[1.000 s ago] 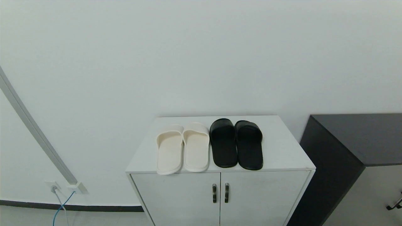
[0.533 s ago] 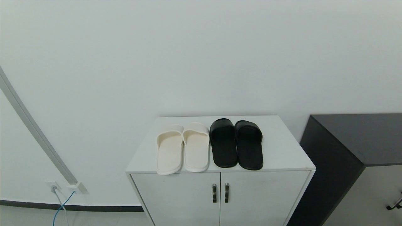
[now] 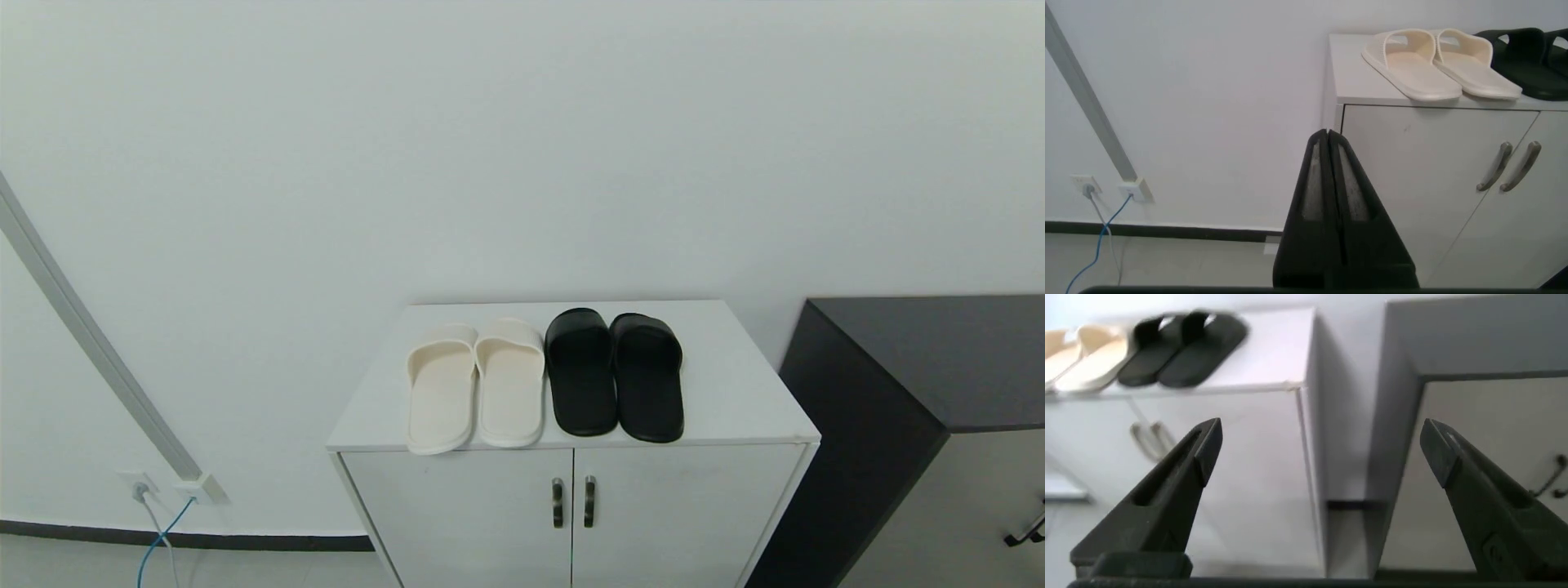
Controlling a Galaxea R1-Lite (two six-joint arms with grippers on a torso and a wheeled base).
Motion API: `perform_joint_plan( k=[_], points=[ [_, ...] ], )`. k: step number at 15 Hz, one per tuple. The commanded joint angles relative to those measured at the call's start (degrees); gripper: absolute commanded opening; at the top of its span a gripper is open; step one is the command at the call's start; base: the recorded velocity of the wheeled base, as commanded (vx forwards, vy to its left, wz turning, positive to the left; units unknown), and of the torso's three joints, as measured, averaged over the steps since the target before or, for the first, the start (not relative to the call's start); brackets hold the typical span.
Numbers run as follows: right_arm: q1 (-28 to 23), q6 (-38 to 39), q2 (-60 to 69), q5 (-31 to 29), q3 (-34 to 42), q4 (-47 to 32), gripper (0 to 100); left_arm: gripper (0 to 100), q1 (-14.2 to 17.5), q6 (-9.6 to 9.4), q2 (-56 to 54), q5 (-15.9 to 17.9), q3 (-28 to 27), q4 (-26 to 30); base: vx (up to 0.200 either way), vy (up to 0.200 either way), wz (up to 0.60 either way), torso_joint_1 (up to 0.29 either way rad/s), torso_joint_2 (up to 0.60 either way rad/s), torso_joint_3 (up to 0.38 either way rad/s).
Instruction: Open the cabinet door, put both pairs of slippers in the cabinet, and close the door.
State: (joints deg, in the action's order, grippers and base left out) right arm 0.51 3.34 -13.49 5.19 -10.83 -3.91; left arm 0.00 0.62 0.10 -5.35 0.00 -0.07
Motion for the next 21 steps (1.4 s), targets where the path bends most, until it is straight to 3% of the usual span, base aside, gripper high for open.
perform_joint_plan(
  k=[1,3,8,13,17,21],
  points=[
    [0.1,-0.09,-11.64,3.24,-3.33,1.1,100,0,0.0,-0.01,-0.01,-0.01,0.0,-0.01,0.0,0.0,0.0,0.0,0.0,0.0],
    [1.07,-0.09,-18.32,3.77,-4.91,4.79,100,0,0.0,-0.01,-0.01,-0.01,0.0,-0.01,0.0,0.0,0.0,0.0,0.0,0.0],
    [10.91,1.49,-37.48,0.34,-7.46,16.83,100,0,0.0,-0.01,-0.01,0.08,0.0,-0.01,0.0,0.0,0.0,0.0,0.0,0.0],
    [35.79,12.3,-52.42,-16.0,-17.3,19.12,100,0,0.0,-0.01,-0.01,0.08,0.0,-0.01,0.0,0.0,0.0,0.0,0.0,0.0],
    [40.97,13.18,-64.64,-17.67,-26.7,20.17,100,0,0.0,0.08,-0.01,0.08,0.0,-0.01,0.0,0.0,0.0,0.0,0.0,0.0],
    [46.16,18.28,-77.65,-25.76,-39.62,20.17,100,0,0.0,0.08,-0.01,0.08,0.0,-0.01,0.0,0.0,0.0,0.0,0.0,0.0]
  ],
)
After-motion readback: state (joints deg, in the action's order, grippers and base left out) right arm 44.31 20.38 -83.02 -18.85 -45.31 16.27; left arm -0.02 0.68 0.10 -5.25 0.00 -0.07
